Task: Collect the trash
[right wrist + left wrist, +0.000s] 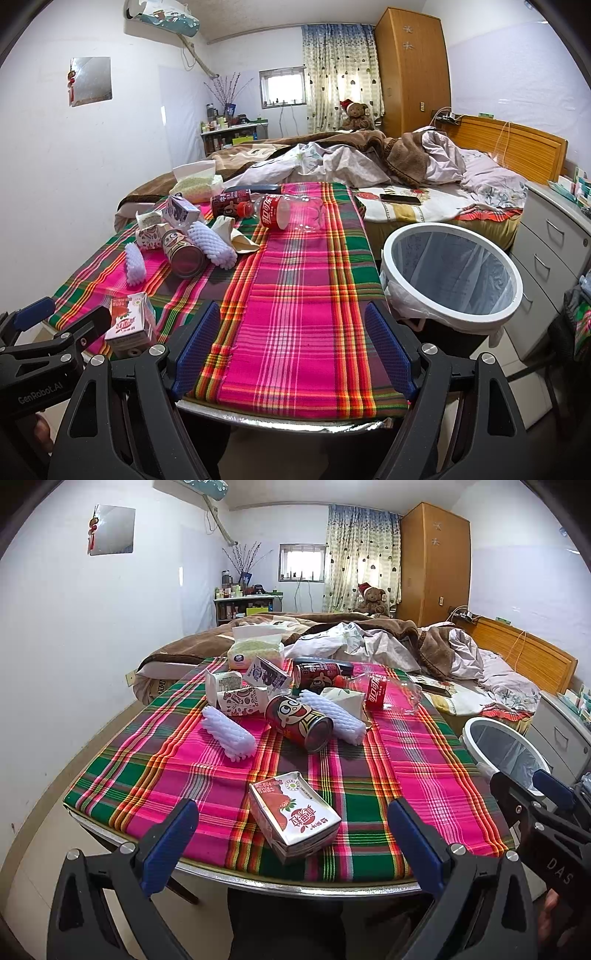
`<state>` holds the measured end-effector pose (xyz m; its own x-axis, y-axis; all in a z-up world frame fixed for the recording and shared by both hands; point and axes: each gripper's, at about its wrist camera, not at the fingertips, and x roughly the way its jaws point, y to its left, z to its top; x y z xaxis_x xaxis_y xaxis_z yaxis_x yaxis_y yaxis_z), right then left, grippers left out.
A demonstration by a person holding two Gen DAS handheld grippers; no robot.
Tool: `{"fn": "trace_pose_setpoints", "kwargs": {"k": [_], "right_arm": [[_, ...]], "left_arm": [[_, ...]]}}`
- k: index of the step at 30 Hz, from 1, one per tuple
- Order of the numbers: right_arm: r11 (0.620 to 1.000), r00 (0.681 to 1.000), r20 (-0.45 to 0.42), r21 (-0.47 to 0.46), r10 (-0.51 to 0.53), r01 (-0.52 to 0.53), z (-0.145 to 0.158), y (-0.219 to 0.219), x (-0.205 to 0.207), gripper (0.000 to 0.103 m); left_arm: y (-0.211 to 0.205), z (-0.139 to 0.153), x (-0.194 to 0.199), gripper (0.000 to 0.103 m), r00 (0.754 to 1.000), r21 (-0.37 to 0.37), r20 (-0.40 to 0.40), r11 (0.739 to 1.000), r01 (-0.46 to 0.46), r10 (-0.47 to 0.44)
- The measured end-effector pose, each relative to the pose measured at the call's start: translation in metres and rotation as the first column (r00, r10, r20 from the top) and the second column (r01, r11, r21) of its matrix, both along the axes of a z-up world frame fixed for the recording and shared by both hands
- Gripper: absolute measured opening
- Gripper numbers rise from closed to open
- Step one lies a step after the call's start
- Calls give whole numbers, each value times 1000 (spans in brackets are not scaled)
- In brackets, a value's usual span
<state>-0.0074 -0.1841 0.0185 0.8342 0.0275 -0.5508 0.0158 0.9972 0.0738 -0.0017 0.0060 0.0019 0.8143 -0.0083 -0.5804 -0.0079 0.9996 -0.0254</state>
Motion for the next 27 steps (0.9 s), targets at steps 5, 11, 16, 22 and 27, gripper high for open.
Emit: {"fn": "trace_pose_setpoints", "kwargs": {"k": [5,11,16,22,27], "right_arm": [[1000,1000,1,0,0,0,0,1,0,82],[1000,1000,1,0,-1,1,0,1,-1,82],[1000,1000,0,0,0,0,1,0,0,82],[1000,1000,-1,0,-1,1,1,0,0,82],[1000,1000,0,-1,0,0,1,0,0,82]], "left_arm": [[0,0,0,103,1000,1,0,1000,0,0],[1,0,0,103,1000,0,-1,1000,-1,1],[2,0,1,103,1000,2,-3,1000,-2,2],[2,0,1,103,1000,1,-2,1000,-1,1],[1,-1,1,103,1000,1,-5,1000,-2,2]]}}
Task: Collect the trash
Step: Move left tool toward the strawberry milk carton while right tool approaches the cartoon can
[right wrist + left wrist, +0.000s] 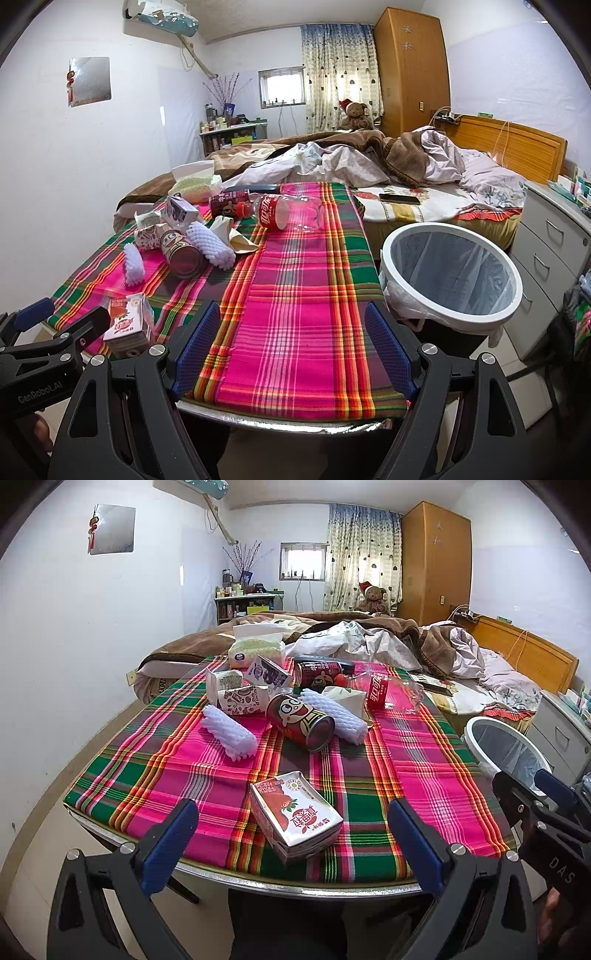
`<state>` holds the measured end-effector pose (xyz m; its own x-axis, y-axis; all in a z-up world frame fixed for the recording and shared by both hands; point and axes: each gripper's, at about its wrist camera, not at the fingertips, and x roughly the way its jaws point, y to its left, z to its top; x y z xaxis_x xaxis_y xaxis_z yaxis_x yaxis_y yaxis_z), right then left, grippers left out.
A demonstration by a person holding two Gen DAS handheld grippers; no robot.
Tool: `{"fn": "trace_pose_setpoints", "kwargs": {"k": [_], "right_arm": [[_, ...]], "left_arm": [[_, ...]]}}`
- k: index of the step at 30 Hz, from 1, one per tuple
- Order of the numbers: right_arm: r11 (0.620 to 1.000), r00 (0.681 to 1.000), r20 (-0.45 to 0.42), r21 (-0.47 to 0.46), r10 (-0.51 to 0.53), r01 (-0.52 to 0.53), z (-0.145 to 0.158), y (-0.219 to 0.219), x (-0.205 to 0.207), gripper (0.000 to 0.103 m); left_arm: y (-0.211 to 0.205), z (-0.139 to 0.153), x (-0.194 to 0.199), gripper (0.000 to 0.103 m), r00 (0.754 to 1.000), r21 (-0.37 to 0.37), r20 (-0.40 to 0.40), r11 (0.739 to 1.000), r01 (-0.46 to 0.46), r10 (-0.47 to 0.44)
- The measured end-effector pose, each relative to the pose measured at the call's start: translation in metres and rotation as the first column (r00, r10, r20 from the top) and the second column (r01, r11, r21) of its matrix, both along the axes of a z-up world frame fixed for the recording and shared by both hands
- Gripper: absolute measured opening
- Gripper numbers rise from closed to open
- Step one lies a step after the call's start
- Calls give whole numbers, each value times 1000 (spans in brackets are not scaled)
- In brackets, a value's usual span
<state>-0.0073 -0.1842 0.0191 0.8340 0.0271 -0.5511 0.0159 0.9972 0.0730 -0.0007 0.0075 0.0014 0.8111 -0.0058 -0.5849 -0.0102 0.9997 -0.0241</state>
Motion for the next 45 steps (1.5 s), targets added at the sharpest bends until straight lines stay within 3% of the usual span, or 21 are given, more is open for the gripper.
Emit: {"fn": "trace_pose_setpoints", "kwargs": {"k": [11,21,32,38,45], "right_arm": [[999,999,2,7,36,-36,-7,-4,26,82],[985,986,-22,39,168,-167,-22,15,75,82],[961,959,-66,39,276,-274,-24,45,102,82],[964,961,-81,47,265,-262,-24,55,113,82],[959,955,-92,37,282,-279,-24,67,121,82]], "left_arm": [[10,-23,19,103,996,-18,-85,1000,5,-6],[14,-52,49,102,982,-27,-191,1000,-9,3],[36,-60,60,97,978,-134,-207,991,2,-30],[41,-60,70,97,973,-214,-224,977,4,-53],[43,-63,75,97,974,-189,-226,982,-10,-33]]}}
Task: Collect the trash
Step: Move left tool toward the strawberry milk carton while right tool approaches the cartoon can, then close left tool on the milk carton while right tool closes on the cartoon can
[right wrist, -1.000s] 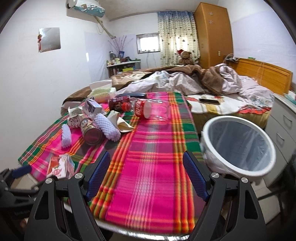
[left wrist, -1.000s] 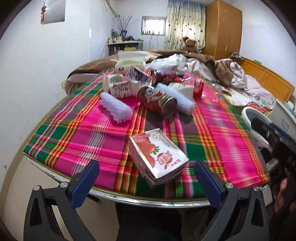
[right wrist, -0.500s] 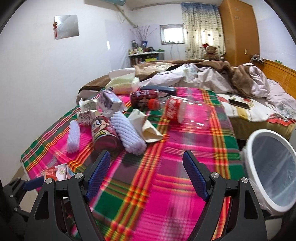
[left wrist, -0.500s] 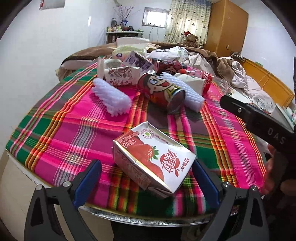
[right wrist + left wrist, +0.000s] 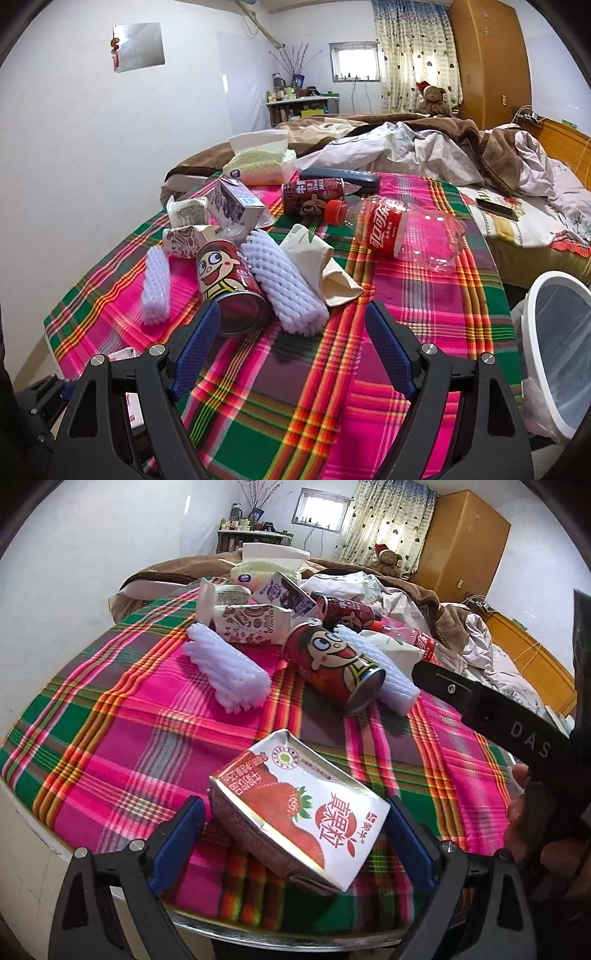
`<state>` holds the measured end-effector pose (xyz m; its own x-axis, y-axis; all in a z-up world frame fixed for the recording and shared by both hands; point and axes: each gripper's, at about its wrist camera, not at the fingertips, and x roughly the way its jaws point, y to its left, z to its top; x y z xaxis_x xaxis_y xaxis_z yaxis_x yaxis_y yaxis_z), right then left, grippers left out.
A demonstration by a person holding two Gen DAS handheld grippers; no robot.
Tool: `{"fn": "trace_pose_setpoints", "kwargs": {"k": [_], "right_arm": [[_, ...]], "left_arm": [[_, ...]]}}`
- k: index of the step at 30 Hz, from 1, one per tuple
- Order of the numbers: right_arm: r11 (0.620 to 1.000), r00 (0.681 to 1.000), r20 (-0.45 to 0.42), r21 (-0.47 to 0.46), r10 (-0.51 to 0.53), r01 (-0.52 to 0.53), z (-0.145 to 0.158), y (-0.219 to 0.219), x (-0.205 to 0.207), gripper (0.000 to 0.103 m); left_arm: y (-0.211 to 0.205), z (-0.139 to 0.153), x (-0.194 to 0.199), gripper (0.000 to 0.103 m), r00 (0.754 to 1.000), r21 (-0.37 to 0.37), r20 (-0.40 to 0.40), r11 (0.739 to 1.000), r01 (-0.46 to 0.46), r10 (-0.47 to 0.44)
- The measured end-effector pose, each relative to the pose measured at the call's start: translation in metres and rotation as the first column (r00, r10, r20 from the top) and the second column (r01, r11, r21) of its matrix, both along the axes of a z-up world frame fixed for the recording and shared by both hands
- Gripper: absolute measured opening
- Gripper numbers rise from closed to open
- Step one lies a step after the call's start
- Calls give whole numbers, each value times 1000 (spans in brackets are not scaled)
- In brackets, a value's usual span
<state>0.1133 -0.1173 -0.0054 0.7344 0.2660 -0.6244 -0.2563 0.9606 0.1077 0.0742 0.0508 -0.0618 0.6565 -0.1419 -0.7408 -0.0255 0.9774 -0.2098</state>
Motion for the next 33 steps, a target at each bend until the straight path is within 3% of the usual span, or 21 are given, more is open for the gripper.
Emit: {"fn": "trace_pose_setpoints", "kwargs": {"k": [8,10,15,20,28,33], "right_arm": [[997,997,-14,-20,74,-74,1,25,11,82],[995,995,-27,-21,101,-102,0,31,16,82],[988,986,-65,-32,151,-154,-6,47,29,80],[983,980,-110,-54,169,-175,-12,58,36,64],[973,972,-141,-104,189,-204,-18,74,43,64],[976,971,-158,-95,178,-194,-21,79,48,64]], "left_arm": [[21,1,-8,91,1000,-24,13,1000,17,-16],[28,2,-9,79,1000,-20,16,1000,20,-20],[41,2,-10,79,1000,-30,14,999,12,-12],[52,0,-9,76,1000,-63,15,998,3,-2],[65,4,-5,79,999,-99,24,995,-25,28],[64,5,3,86,998,-107,10,993,-54,55]]}}
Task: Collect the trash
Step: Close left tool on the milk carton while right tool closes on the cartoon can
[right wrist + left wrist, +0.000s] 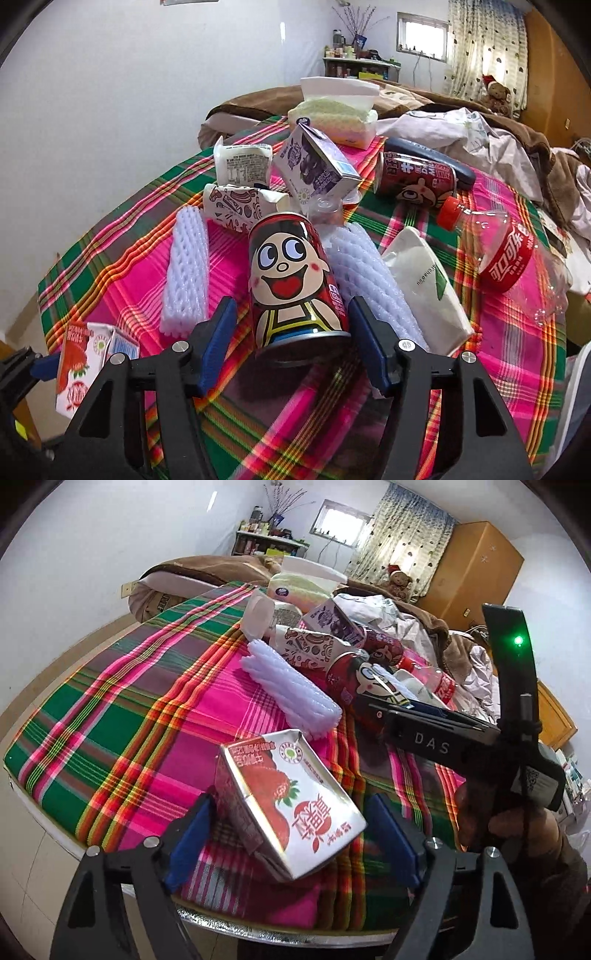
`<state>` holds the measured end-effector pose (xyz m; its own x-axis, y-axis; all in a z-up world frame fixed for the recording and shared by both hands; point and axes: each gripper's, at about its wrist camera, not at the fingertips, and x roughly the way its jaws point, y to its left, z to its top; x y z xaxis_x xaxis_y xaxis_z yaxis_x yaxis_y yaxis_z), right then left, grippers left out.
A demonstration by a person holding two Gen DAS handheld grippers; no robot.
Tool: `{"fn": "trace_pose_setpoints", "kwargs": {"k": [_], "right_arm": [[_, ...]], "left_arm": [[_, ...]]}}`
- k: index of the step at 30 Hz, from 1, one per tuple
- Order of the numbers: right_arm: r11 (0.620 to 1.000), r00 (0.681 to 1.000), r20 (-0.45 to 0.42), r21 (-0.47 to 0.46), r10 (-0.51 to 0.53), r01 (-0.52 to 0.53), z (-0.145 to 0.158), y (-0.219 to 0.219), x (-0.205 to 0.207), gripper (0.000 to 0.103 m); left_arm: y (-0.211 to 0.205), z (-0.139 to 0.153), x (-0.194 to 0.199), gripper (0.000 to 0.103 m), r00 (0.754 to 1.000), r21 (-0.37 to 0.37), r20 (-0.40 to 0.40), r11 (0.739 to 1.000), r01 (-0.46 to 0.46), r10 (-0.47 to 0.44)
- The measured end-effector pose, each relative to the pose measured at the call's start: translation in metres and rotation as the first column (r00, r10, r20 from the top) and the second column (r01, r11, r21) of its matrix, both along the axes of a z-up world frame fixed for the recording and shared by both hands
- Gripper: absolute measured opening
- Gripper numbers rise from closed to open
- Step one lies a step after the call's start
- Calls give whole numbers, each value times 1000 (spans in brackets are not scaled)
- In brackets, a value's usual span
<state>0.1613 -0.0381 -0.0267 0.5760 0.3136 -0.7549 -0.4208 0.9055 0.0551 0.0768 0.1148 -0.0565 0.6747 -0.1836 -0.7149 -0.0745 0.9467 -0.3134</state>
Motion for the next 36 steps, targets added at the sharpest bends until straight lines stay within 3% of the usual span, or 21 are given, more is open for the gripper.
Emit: {"fn": "trace_pose_setpoints", "kwargs": {"k": [9,12,16,21,27,29,30,31,36], "right_arm": [[1000,1000,3,11,-12,12,1,1,-5,57],[1000,1000,19,11,-21,21,3,-1,-9,57],[998,999,3,49,-37,36,4,-7,-12,56],[998,999,-1,61,-32,32,3,-10,-19,56],[996,999,-9,84,-41,41,3,-16,-16,56],[995,999,-8,91,-44,44,3,-19,-17,56],[994,999,-9,99,-46,46,3,-20,-17,56],[994,999,-10,103,-47,48,3,-22,-18,56],[989,999,-12,137,-51,52,5,-31,-23,56]], "left_arm": [[0,-3,0,86,998,110,-31,993,-51,54],[5,-3,-5,80,997,155,-36,986,-56,63],[14,-5,-8,73,996,158,-40,985,-69,76],[15,-6,-1,73,997,144,-27,987,-67,71],[12,-7,15,73,997,184,-38,981,-63,71],[12,-7,16,69,996,180,-40,981,-69,77],[12,-6,15,60,996,181,-36,981,-69,77],[12,-7,16,58,997,173,-37,983,-64,71],[11,-2,11,58,998,136,-23,989,-62,66]]}}
